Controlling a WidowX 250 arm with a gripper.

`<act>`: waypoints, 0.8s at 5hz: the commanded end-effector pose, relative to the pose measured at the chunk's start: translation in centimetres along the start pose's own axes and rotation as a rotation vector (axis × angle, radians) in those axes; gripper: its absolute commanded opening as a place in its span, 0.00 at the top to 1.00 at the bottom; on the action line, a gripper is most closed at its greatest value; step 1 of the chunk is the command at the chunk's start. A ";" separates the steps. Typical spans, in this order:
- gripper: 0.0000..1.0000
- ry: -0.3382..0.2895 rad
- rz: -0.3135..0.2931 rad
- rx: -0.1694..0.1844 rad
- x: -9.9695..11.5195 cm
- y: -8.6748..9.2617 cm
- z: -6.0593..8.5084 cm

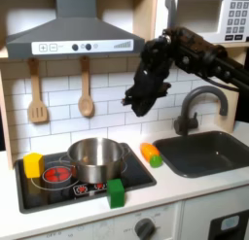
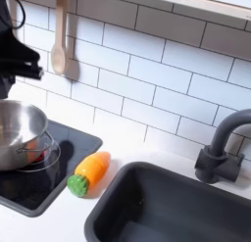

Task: Push button

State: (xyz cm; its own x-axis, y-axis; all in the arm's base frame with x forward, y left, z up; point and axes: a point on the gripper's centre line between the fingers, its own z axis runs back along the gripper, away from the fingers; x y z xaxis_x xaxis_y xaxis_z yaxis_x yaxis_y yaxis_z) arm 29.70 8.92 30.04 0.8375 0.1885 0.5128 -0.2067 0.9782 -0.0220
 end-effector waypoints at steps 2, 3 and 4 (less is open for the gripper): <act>1.00 -0.224 -0.014 -0.030 6.2 0.6 1.9; 1.00 -0.259 0.000 -0.035 7.8 0.7 2.1; 1.00 -0.297 0.012 -0.030 9.1 1.5 2.3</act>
State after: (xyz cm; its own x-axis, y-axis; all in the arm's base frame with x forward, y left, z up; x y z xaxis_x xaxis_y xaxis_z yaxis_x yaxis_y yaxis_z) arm 35.87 11.62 36.67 0.6483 0.1675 0.7428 -0.1927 0.9798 -0.0528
